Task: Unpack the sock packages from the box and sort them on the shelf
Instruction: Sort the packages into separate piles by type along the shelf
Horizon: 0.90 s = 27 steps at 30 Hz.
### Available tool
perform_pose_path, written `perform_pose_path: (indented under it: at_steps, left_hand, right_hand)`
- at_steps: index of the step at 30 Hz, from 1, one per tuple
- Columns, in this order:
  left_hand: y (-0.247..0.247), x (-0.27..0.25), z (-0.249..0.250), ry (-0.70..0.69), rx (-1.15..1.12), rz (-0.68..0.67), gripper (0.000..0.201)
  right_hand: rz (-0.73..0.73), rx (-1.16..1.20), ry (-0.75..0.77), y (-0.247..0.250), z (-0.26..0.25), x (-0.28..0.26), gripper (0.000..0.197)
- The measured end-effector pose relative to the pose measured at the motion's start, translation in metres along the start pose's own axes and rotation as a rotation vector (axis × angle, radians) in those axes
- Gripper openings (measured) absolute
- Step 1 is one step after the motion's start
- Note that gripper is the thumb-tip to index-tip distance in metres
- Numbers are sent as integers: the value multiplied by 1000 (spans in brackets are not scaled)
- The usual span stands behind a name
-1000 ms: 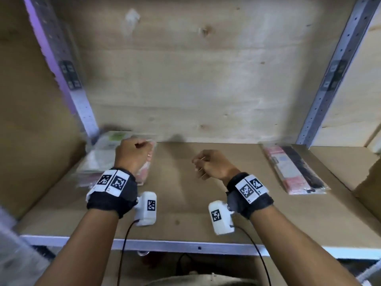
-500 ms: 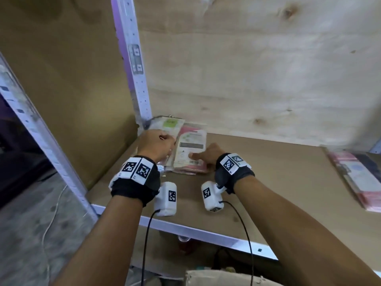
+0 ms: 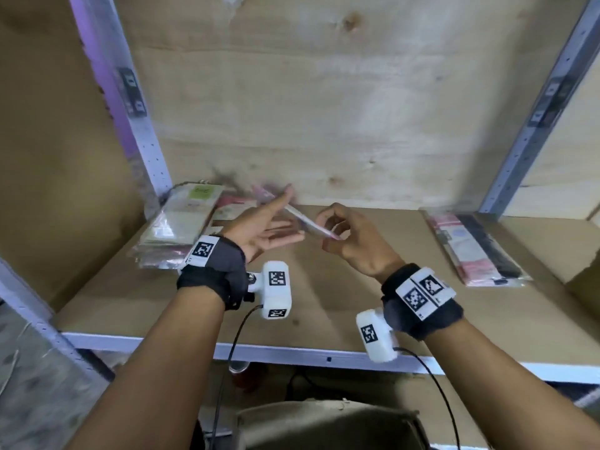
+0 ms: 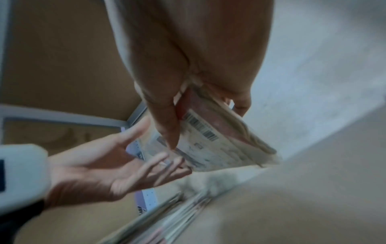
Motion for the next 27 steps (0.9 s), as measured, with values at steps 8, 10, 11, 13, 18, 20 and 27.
perform_pose_path:
  at_steps: [8,10,11,13,18,20,27]
  left_hand:
    - [-35,18,-28,-83,64,33,14]
    - [-45,21,-37,-34,41,-37,12]
    - [-51,22,-42,-4,26,-73,14]
    - [-60,26,-50,32,29,-112,13]
    - [-52,45,-42,-106,71,53,9]
    - [-38,51,-32,-156,112,142,16]
    - [-18,63,-25,-208,700,216,47]
  right_hand:
    - [133,-116,-109,51,55,-32,45]
    - [179,-70,-211,63,74,-36,44]
    - [153,-40,-264,65,84,-37,43]
    - [80,-18,-339,67,99,-39,40]
    - [-13,53,-336,74,117,-39,25]
    - [-26,165,-318,79,119,-41,22]
    - [24,372,-343,92,135,-48,31]
Point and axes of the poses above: each hand's wrist, its own x-axis towards the middle knuckle, its own y-axis out of the back of the hand, z = x × y, the point moved 4 cm from there along x, towards the middle knuckle, and after that the axes turned 3 degrees about -z, right-handed, at the moved point
